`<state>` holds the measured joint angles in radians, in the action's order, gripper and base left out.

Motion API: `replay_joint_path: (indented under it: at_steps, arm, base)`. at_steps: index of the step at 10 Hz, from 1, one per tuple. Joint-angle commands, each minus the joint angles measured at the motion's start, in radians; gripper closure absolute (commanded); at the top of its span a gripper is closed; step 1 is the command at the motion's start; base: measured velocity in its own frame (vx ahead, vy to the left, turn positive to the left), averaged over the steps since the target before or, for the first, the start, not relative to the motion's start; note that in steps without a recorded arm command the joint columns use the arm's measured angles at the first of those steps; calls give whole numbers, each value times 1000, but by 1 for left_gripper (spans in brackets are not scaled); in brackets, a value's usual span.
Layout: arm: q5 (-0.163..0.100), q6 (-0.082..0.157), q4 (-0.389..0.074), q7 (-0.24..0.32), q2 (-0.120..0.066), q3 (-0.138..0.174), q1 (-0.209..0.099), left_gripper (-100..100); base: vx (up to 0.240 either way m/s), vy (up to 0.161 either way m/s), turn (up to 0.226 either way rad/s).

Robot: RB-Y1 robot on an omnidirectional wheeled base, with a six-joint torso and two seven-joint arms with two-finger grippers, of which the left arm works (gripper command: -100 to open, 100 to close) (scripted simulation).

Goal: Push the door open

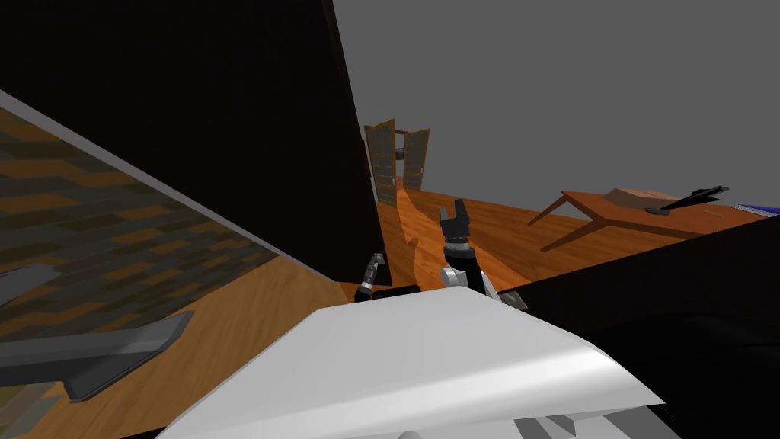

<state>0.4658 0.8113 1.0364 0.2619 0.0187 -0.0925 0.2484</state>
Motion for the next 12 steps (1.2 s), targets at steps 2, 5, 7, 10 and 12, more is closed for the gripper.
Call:
replay_joint_path:
  at_steps: [2,5,7,10,12]
  arm:
    - [-3,-2,-4,-3,16,1,-4,-100]
    - [-3,-2,-4,-3,16,1,-4,100]
    - [-3,-2,-4,-3,16,1,-4,100]
    - [-32,-14,-13,-16,-19,27,-18,100]
    - [-57,-23,-18,-26,-34,50,-30,100]
  base:
    - [142,-54,8]
    - [-20,8,-13]
    - [-11,2,3]
    - [98,-52,65]
    - [175,-81,134]
